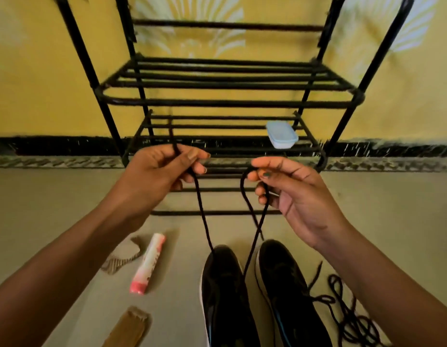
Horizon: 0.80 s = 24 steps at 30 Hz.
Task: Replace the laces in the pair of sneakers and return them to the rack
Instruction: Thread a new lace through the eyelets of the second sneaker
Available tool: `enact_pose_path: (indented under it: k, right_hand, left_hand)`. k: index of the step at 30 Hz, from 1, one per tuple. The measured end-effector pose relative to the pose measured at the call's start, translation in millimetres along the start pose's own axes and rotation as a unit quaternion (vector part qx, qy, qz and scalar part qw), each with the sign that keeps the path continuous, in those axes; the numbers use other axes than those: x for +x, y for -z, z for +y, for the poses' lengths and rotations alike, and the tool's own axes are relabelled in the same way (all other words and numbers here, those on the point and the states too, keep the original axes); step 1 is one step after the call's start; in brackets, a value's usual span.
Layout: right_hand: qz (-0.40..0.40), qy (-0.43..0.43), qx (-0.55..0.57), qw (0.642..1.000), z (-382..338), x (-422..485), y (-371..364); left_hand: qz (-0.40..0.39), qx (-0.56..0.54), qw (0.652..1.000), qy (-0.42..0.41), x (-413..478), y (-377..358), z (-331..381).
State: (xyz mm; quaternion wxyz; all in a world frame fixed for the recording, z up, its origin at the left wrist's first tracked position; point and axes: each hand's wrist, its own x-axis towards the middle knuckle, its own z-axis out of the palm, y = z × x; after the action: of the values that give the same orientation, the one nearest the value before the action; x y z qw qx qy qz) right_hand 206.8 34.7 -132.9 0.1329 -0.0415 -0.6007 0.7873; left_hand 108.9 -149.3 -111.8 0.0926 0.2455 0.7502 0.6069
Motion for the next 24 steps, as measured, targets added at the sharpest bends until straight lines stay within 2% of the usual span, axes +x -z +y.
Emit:
enact_pose_path:
  k: [7,13,20,24]
  right_hand:
    - [0.006,0.072,0.005,0.997,-29.9,20.3,-18.9]
    - [0.016,0.135,0.015,0.991,-51.5,32.3,-33.6]
    - [0.005,0.147,-0.009,0.989,-57.4,38.0,-43.9]
    - [0.03,0.145,-0.031,0.989,-50.4,36.1,-43.8]
  left_hand:
    - [-0.022,-0.061,0.997,-0.044,17.5,7.1,35.8]
    - [-0.043,-0.123,0.991,-0.012,30.2,0.7,49.8]
    - [-0.018,-0.049,0.999,-0.015,42.2,2.1,59.6]
    - [-0.045,-0.021,0.998,-0.04,40.4,3.5,62.6]
